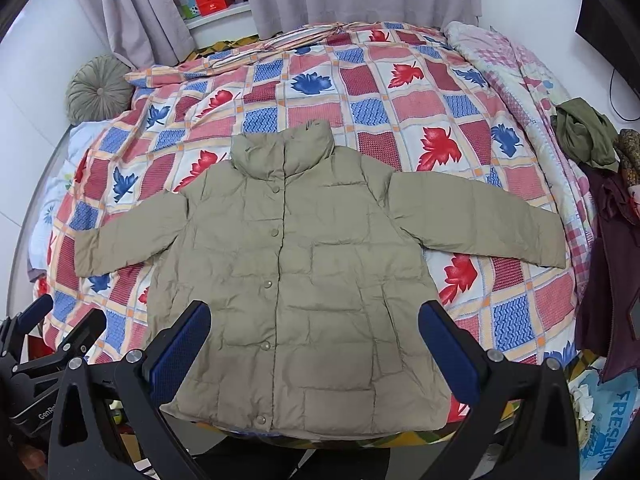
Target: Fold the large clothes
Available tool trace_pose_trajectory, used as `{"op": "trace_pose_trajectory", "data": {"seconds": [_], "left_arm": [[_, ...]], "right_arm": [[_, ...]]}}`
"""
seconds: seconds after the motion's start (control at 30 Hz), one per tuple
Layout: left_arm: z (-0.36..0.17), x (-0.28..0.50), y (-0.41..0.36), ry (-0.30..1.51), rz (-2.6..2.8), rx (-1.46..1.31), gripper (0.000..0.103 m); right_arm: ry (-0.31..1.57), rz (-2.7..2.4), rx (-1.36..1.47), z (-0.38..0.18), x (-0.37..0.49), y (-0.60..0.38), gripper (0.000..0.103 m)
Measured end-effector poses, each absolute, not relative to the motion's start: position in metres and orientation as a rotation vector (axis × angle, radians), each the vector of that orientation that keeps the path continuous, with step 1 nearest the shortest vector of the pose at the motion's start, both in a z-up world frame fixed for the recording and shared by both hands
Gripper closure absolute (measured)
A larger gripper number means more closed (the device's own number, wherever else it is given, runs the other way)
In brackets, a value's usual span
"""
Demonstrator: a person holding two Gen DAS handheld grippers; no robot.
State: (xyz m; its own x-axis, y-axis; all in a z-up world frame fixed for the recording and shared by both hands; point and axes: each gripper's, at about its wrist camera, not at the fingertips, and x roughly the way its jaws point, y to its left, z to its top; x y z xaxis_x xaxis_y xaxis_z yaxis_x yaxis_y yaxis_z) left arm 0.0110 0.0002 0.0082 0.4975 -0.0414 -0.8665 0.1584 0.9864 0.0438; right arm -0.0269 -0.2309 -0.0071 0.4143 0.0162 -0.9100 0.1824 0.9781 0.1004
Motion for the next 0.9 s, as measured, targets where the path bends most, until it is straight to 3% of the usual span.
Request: {"op": "trace_pose_trajectory", "data": {"seconds": [0.9], "left_arm": [[0.0080, 0.0096, 0.0027, 1.036, -0.117, 0.128, 0.000]], "right_arm": [[1.131, -0.107, 0.196, -0.0063, -0.0290, -0.2333, 0.000]]}}
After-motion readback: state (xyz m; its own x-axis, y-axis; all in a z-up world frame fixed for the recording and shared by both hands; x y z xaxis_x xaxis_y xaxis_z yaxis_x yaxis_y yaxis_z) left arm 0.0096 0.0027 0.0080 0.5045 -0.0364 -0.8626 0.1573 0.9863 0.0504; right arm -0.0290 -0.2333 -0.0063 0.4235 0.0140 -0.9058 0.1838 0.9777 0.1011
